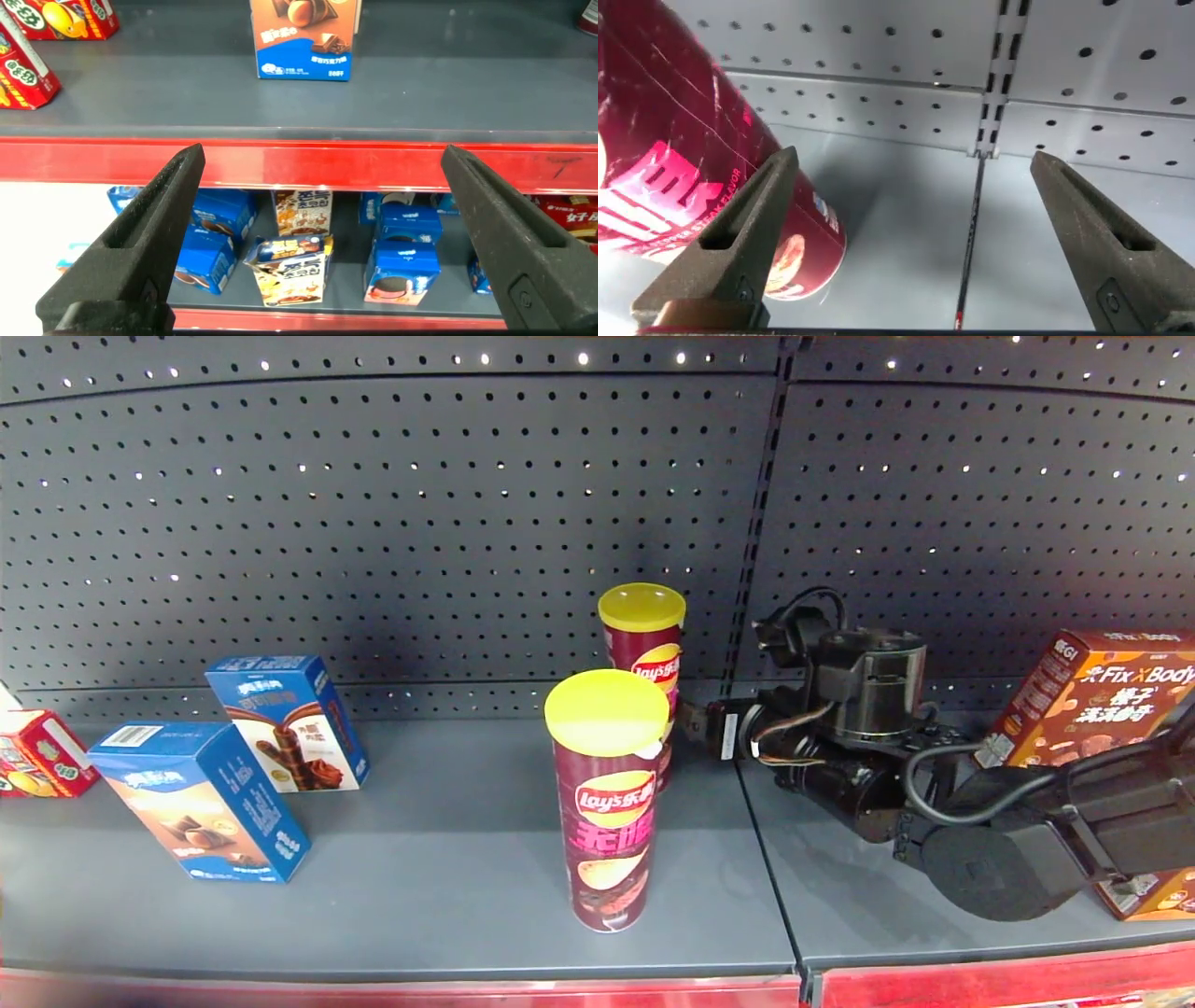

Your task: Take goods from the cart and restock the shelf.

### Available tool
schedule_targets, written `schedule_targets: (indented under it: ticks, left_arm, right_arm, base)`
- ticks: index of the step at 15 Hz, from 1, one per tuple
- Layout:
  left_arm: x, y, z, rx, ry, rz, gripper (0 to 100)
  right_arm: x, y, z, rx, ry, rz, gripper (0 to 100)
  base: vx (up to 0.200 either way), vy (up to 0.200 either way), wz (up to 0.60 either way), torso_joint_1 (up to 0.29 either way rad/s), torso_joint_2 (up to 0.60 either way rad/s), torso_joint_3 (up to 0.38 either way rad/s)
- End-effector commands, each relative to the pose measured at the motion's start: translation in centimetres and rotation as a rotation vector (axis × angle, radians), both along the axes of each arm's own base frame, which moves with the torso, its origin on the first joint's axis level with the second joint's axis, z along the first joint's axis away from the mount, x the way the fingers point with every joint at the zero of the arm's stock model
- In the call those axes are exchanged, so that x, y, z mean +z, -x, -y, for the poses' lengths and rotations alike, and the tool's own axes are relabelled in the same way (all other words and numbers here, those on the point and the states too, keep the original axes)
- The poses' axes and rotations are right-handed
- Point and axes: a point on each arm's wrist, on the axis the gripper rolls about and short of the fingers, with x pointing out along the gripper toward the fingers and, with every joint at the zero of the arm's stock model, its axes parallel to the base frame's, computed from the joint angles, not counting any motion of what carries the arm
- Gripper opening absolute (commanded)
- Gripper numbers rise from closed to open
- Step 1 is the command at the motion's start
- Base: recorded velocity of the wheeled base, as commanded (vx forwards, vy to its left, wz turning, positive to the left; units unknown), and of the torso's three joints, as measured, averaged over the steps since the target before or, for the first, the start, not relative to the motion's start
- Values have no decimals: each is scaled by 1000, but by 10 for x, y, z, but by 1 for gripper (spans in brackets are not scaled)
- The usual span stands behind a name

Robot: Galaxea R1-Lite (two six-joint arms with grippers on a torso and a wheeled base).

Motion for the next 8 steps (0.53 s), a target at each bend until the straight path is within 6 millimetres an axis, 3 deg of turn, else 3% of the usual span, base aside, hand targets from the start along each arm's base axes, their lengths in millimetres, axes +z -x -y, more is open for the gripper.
schedule_targets:
  ticks: [1, 5, 8]
  left_arm:
    - [0, 0, 0, 1, 0, -1, 100]
    - [0, 0, 0, 1, 0, -1, 100]
    - [0, 0, 0, 2, 0, -1, 100]
  right_arm:
    - [6, 5, 2, 4, -9, 12, 100]
    - [4, 12, 8, 6, 0, 0, 100]
    - [28, 33, 32, -12, -11, 45, 100]
  base:
    - [0, 0, 0, 0, 0, 0]
    - [0, 0, 0, 0, 0, 0]
    - [0, 0, 0, 0, 0, 0]
